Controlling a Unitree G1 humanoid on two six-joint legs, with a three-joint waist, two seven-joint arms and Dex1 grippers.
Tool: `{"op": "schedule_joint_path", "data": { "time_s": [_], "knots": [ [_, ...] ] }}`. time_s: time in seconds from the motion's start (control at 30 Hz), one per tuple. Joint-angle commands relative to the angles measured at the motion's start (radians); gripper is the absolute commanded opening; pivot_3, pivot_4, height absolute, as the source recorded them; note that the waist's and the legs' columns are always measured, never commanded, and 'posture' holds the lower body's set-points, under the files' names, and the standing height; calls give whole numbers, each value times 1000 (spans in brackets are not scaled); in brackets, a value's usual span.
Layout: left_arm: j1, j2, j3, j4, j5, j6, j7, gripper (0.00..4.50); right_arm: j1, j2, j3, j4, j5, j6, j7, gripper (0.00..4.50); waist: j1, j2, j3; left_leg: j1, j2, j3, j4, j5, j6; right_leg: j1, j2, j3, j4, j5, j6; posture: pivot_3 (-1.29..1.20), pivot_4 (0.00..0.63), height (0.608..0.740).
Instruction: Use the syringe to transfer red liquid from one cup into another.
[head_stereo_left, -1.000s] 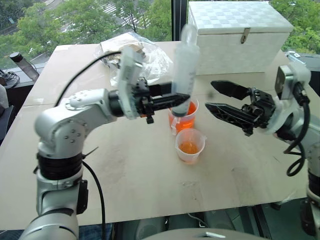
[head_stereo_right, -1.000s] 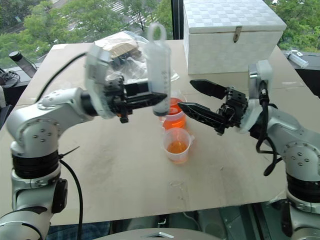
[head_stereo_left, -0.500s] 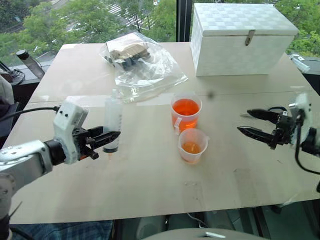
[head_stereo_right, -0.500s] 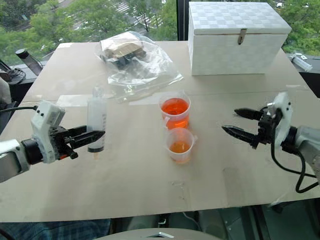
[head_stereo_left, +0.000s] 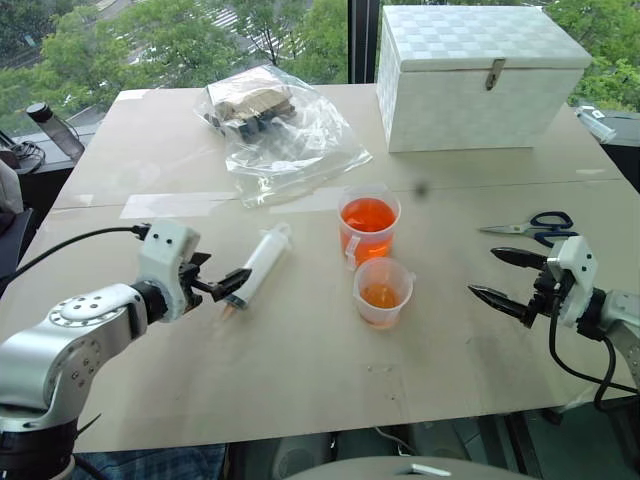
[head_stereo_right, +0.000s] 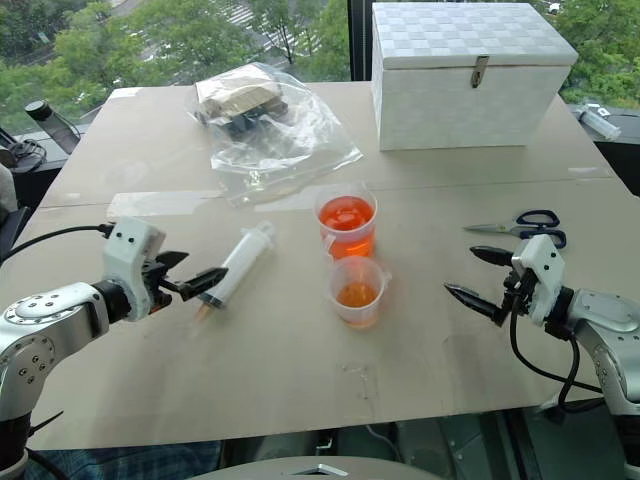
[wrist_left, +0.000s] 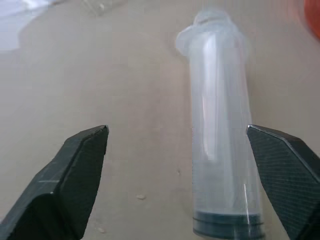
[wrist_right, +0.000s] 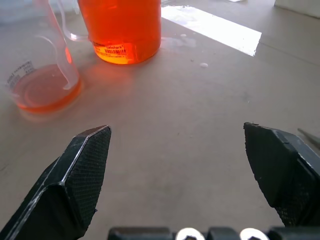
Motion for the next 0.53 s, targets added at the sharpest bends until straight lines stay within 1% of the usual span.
{"op": "schedule_joint_path", "data": {
  "time_s": [0.03, 0.1, 0.17, 0.23, 0.33, 0.4, 0.47, 0.53],
  "knots": [
    [45, -66, 156, -124, -72, -91, -46, 4489, 45, 15, -62, -60, 27, -6, -10, 4500, 4, 0, 0, 0, 0, 0, 0, 0, 0, 0, 0, 0, 0, 0, 0, 0, 150, 740],
    [107, -102, 218, -189, -155, -92, -86, 4489, 72, 23, -76, -75, 37, 0, -10, 4500, 4, 0, 0, -1, 0, 0, 0, 0, 0, 0, -1, 0, -2, 0, 0, 0, 150, 740],
    [261, -114, 221, -275, -146, -102, -148, 4489, 102, 36, -85, -84, 45, -11, -2, 4500, 2, 0, -1, -1, 0, 0, 0, -1, 1, 0, -1, 0, -3, 0, 0, 0, 150, 740],
    [408, -138, 172, -342, -71, -174, -194, 4489, 122, 56, -91, -81, 51, -25, 0, 4500, -2, 2, -2, 0, 0, 1, -3, -1, 0, 1, -1, 1, -4, 0, 0, 0, 150, 740],
    [529, -189, 81, -371, 27, -278, -212, 4489, 135, 76, -86, -69, 45, -43, 16, 4500, -1, 2, -2, 3, 0, 1, -5, 0, 0, 3, -1, 1, -5, 0, 0, 0, 150, 740],
    [565, -243, 5, -361, 105, -353, -189, 4489, 143, 86, -78, -60, 40, -52, 27, 4500, 7, 3, -3, 8, 0, 1, -6, -1, 2, 7, -1, 1, -5, 0, -1, 0, 150, 740],
    [580, -273, -70, -329, 203, -434, -174, 4489, 144, 99, -74, -53, 42, -60, 31, 4500, 9, 3, -3, 16, 0, 1, -7, -4, 5, 15, -1, 1, -7, -1, -3, 0, 150, 740],
    [574, -287, -123, -292, 266, -475, -164, 4489, 143, 112, -72, -51, 47, -60, 35, 4500, 9, 4, -3, 18, 0, 0, -7, -5, 7, 18, -2, 0, -9, -2, -5, 0, 150, 740]
  ]
}}
